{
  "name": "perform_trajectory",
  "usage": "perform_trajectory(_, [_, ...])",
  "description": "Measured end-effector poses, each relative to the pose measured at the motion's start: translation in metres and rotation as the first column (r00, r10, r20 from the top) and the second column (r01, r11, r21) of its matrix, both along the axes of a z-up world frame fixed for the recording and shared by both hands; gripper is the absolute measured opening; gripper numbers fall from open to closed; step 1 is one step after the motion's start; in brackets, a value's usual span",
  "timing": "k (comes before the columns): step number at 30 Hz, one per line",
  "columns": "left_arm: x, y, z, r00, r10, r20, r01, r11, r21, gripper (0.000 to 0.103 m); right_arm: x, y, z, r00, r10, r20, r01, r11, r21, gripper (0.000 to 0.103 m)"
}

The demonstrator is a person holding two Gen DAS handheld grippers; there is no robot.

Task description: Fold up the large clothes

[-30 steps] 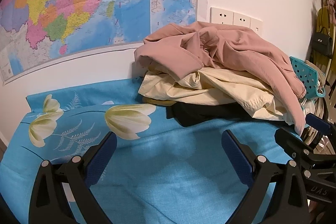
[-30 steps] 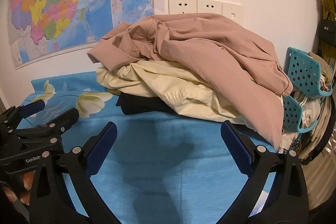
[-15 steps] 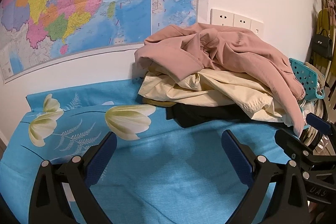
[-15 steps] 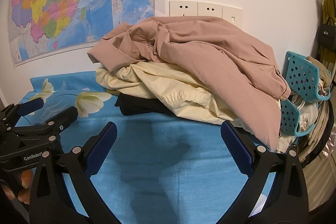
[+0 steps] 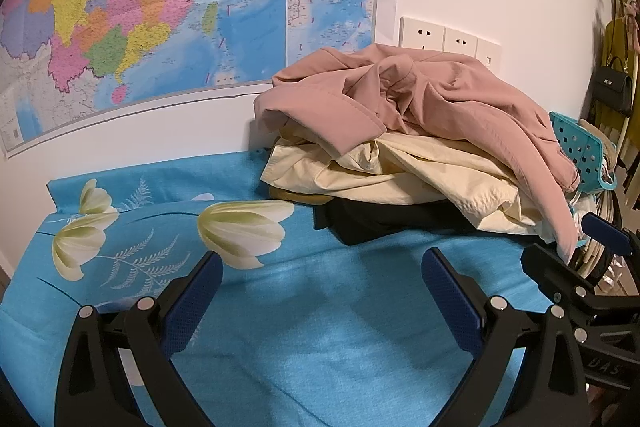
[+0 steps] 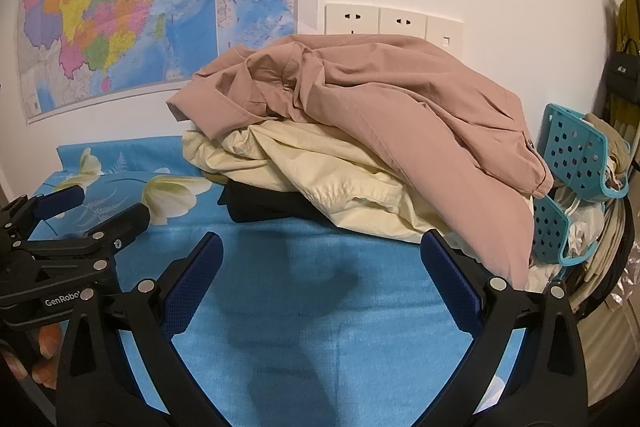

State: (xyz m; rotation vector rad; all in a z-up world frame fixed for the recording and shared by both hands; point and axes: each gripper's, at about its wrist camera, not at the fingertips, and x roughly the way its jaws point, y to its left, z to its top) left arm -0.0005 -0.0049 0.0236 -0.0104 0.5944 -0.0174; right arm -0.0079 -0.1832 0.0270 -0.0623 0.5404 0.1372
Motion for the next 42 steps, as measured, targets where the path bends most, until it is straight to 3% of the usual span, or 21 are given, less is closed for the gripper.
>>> perform_trajectory(22, [0.026, 0.009, -0.004, 0.999, -0.020, -0.034, 0.018, 0.999, -0.050, 0.096, 0.026, 0.010, 0.010, 0.998, 0.058, 0.035, -0.056, 0.996, -0.065, 0.098])
perform_trajectory(31, [0.066, 0.021, -0.002, 0.999, 0.008, -0.037, -0.009, 0.999, -0.033, 0.096, 0.103, 0.019, 0.032, 0.990, 0.107, 0.092, -0.086, 0.974, -0.209, 0.097])
perform_trajectory(35, [0.083, 0.029, -0.002, 0.999, 0.026, -0.040, -0.027, 0.999, -0.028, 0.096, 0.147, 0.030, 0.037, 0.986, 0.153, 0.070, -0.131, 0.959, -0.250, 0.097])
perform_trajectory(42, [0.107, 0.046, -0.012, 0.996, 0.056, -0.072, -0.057, 0.998, -0.004, 0.096, 0.209, 0.070, 0.037, 0.967, 0.250, 0.049, -0.213, 0.900, -0.381, 0.097])
